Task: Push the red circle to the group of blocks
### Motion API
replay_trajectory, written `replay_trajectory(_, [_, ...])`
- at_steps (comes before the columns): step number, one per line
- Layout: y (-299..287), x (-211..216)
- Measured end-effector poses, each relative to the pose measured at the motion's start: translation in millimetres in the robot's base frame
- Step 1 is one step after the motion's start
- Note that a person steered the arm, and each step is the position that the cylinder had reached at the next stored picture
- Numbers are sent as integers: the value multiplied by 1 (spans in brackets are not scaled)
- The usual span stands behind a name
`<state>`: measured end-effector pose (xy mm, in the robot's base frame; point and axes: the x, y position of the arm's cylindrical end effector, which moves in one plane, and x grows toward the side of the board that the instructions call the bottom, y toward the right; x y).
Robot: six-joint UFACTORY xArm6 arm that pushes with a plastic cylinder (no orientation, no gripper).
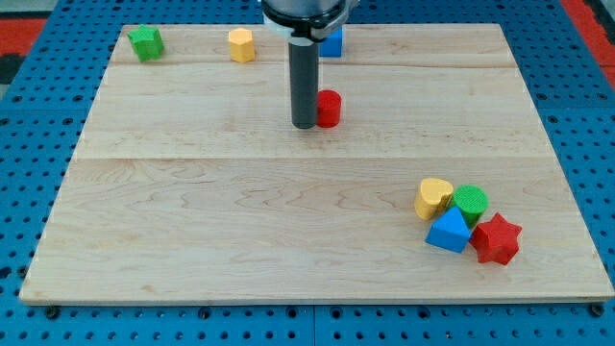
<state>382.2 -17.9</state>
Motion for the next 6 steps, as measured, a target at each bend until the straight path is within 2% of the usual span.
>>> replay_trajectory(1, [-24, -16])
replay_trajectory(2, [15, -40])
replay_trajectory(3, [75, -23])
replay_trajectory(4, [106, 49])
replay_trajectory(5, [122, 94])
replay_trajectory(6, [106, 85])
